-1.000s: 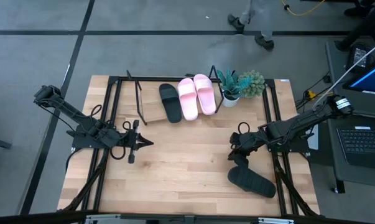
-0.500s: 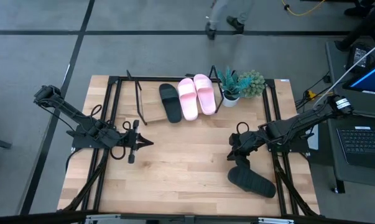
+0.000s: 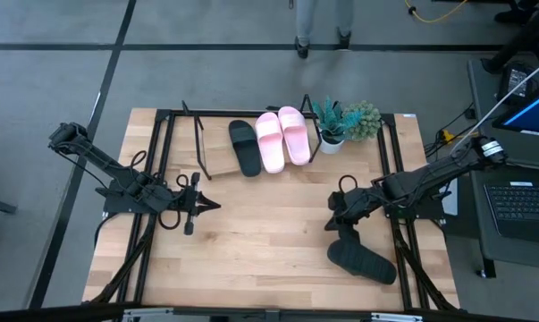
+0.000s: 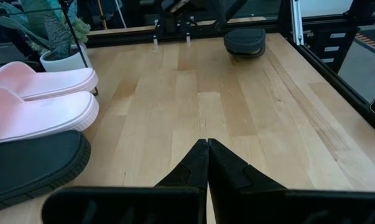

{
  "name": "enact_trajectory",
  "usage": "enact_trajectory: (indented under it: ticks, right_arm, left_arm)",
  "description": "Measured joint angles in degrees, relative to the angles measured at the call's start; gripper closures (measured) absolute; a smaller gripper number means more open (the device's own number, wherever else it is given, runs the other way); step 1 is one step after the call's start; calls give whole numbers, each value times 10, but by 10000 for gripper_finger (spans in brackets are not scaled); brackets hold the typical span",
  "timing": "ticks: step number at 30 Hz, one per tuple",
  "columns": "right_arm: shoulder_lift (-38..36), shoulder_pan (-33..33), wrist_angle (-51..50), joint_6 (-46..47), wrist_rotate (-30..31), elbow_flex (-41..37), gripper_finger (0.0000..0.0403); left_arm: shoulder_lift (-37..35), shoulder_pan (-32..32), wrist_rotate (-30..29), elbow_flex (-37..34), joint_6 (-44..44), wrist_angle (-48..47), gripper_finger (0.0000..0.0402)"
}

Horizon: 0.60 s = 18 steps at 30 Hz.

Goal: Pick and place slides into the shelf
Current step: Put the black slide on the shelf

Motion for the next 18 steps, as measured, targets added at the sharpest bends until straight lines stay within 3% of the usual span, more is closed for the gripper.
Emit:
enact_trajectory:
  ticks: [5,12,18]
  right_arm:
    - [29,12,-105,0,28,56,399]
    - [125,40,-242,14,36,220,400]
    - [222,86,-411,57,128,390,401]
  left_arm:
    - [0,0,0,0,1,0,401]
    - [0,0,0,0,4,-3,401]
    - [0,0,0,0,4,-23,401]
